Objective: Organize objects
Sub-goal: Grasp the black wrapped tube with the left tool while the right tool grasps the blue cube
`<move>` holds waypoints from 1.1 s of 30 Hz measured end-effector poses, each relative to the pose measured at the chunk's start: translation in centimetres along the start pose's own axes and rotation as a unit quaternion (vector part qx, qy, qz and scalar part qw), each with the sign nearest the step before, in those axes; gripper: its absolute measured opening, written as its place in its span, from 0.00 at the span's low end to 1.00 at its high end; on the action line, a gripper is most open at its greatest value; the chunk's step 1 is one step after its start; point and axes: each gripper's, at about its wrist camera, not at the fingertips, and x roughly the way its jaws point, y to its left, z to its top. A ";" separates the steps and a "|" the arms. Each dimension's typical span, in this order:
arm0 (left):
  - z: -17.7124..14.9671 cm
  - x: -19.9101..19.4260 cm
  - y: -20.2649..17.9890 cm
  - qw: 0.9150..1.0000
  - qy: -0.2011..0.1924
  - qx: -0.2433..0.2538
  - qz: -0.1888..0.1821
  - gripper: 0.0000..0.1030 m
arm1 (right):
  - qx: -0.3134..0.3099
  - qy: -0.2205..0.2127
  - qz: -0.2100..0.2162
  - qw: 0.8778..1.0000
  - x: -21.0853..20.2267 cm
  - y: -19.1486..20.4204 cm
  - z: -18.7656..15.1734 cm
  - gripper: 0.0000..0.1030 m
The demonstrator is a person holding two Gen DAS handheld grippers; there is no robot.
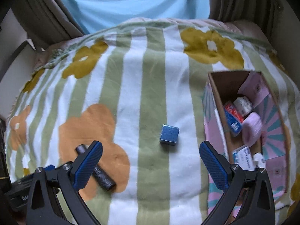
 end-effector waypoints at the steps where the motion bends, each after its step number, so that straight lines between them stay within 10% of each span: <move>1: 0.0 1.2 0.2 1.000 0.008 -0.005 0.001 0.81 | 0.006 0.002 -0.005 1.000 1.0 -0.2 -0.3 1.00; 17: -0.4 12.1 1.6 0.995 0.054 -0.069 0.051 0.55 | 0.081 0.023 -0.084 0.993 10.9 -3.8 -0.9 0.83; 27: -0.8 13.2 1.8 0.994 0.051 -0.082 0.059 0.35 | 0.068 0.042 -0.072 0.994 13.1 -3.5 0.0 0.33; 33: -0.6 12.2 1.4 0.995 0.038 -0.083 0.045 0.32 | 0.066 0.042 -0.067 0.995 12.4 -3.7 -0.1 0.33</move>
